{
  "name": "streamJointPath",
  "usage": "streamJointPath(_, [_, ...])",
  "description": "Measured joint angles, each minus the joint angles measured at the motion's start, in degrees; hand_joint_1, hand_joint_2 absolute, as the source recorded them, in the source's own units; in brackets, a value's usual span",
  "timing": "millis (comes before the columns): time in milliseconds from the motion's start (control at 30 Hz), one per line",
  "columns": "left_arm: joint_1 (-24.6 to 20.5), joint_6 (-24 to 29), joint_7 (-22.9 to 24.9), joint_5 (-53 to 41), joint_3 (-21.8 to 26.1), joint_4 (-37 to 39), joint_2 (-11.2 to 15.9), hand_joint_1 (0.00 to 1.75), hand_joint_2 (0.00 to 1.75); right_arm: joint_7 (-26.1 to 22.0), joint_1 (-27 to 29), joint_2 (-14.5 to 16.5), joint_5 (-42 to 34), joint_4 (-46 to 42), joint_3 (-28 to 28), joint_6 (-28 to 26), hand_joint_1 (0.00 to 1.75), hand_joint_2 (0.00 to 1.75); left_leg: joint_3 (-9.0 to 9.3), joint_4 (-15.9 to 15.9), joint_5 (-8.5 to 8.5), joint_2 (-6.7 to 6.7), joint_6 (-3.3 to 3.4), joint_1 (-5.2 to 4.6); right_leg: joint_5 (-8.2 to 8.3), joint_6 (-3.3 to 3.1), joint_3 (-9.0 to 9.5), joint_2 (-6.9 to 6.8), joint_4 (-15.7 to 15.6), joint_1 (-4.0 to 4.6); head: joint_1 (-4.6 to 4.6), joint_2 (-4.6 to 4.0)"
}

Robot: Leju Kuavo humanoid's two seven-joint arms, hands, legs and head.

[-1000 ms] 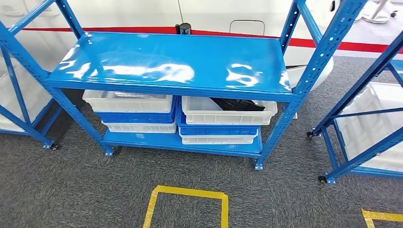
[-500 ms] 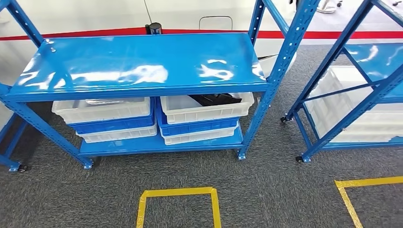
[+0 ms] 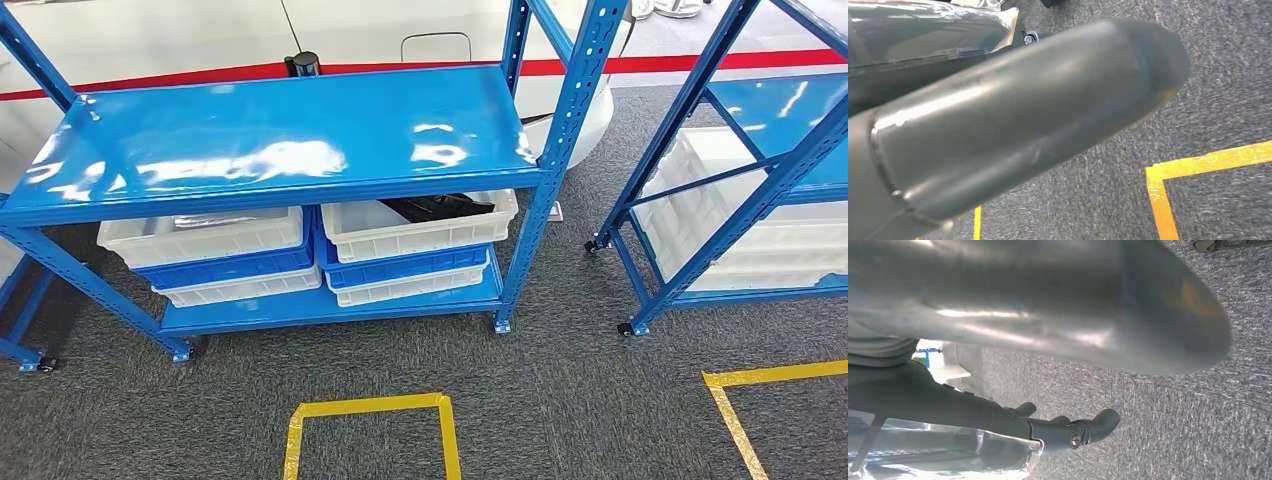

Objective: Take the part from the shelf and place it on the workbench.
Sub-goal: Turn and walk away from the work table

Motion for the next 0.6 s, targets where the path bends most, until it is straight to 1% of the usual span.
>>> streamJointPath(133, [-0.02, 0.07, -1.61, 2.56, 1.13, 0.0, -0.1, 0.0, 0.0, -0.19, -0.01, -0.03, 0.46, 0.0, 0.0, 0.14, 0.0, 0.0, -0.03, -0.04, 0.03, 0.0, -0.55, 0.06, -0.02, -0.4, -0.02, 0.0, 0.03, 0.08, 0.03, 0.0])
streamJointPath(200, [-0.03, 0.18, -1.78, 3.38, 1.84, 0.0, -0.15, 0.0, 0.0, -0.17, 0.0, -0.04, 0.64, 0.01, 0.0, 0.2, 0.0, 0.0, -0.1, 0.1, -0.06, 0.0, -0.63, 0.01, 0.05, -0.37, 0.01, -0.01, -0.08, -0.09, 0.03, 0.0])
streamJointPath(233, [-0.04, 0.31, -1.42, 3.77, 2.26, 0.0, -0.13, 0.0, 0.0, 0.15, -0.01, -0.01, 0.83, 0.01, 0.0, 0.37, 0.0, 0.0, -0.17, 0.25, -0.11, -0.03, -0.4, -0.1, 0.15, -0.3, 0.05, -0.02, -0.17, -0.22, 0.03, 0.0])
streamJointPath(300, [-0.06, 0.63, 0.58, 4.29, 3.09, 0.0, -0.14, 0.0, 0.0, 1.9, -0.07, 0.03, 1.51, 0.03, 0.04, 1.17, 0.0, 0.0, -0.15, 0.07, 0.12, -0.09, 0.41, -0.37, 0.62, 0.2, 0.3, -0.08, -0.69, -0.44, -0.04, 0.0])
streamJointPath(333, [-0.04, 0.8, 1.96, 4.35, 3.42, 0.01, -0.3, 0.0, 0.0, 3.16, -0.05, 0.02, 1.93, 0.04, 0.09, 1.68, 0.0, 0.0, 0.18, -0.69, 0.64, -0.04, 0.8, -0.25, 0.55, 0.38, 0.32, -0.1, -0.71, -0.41, -0.05, 0.0])
streamJointPath(367, [-0.01, 0.97, 3.02, 4.35, 3.69, 0.01, -0.55, 0.0, 0.0, 4.18, 0.05, -0.06, 2.3, 0.05, 0.14, 2.1, 0.0, 0.0, 0.49, -1.58, 1.25, 0.04, 1.09, -0.09, -0.04, 0.44, -0.01, -0.04, -0.03, -0.36, -0.04, 0.0])
streamJointPath(400, [0.03, 1.18, 3.62, 4.39, 3.91, 0.02, -0.8, 0.0, 0.0, 4.78, 0.19, -0.14, 2.53, 0.07, 0.19, 2.39, 0.0, 0.0, 0.69, -2.38, 1.82, 0.12, 1.28, 0.12, -1.27, 0.29, -0.85, 0.08, 1.82, -0.32, 0.04, 0.0])
streamJointPath(433, [0.08, 1.38, 3.88, 4.51, 4.16, 0.02, -1.08, 0.0, 0.0, 5.11, 0.36, -0.23, 2.7, 0.07, 0.21, 2.59, 0.0, 0.0, 0.73, -2.88, 2.26, 0.2, 1.34, 0.33, -3.02, 0.06, -2.28, 0.24, 4.96, -0.4, 0.14, 0.0])
streamJointPath(467, [0.12, 1.57, 3.82, 4.69, 4.45, 0.02, -1.26, 0.0, 0.0, 5.17, 0.52, -0.31, 2.78, 0.08, 0.21, 2.71, 0.0, 0.0, 0.5, -2.97, 2.47, 0.2, 1.37, 0.33, -4.92, -0.04, -4.03, 0.39, 8.97, -0.46, 0.21, 0.0])
streamJointPath(500, [0.14, 1.69, 3.72, 4.92, 4.7, 0.02, -1.41, 0.0, 0.0, 5.19, 0.65, -0.37, 2.82, 0.08, 0.21, 2.79, 0.0, 0.0, 0.23, -2.9, 2.6, 0.21, 1.27, 0.36, -6.35, 0.08, -5.56, 0.49, 12.63, -0.6, 0.27, 0.0])
streamJointPath(533, [0.16, 1.75, 3.58, 5.17, 4.95, 0.02, -1.59, 0.0, 0.0, 5.21, 0.79, -0.45, 2.84, 0.09, 0.21, 2.82, 0.0, 0.0, 0.0, -2.79, 2.7, 0.23, 1.11, 0.4, -7.03, 0.46, -6.35, 0.52, 14.81, -0.78, 0.3, 0.0])
streamJointPath(567, [0.17, 1.79, 3.42, 5.35, 5.19, 0.02, -1.75, 0.0, 0.0, 5.22, 0.91, -0.54, 2.85, 0.09, 0.21, 2.82, 0.0, 0.0, -0.22, -2.61, 2.78, 0.24, 0.93, 0.5, -6.78, 1.08, -6.04, 0.51, 14.73, -1.01, 0.3, 0.0])
streamJointPath(600, [0.16, 1.78, 3.28, 5.46, 5.38, 0.02, -1.91, 0.0, 0.0, 5.24, 0.97, -0.65, 2.85, 0.09, 0.2, 2.82, 0.0, 0.0, -0.47, -2.29, 2.82, 0.24, 0.71, 0.68, -5.63, 1.83, -4.53, 0.49, 12.18, -1.29, 0.31, 0.0])
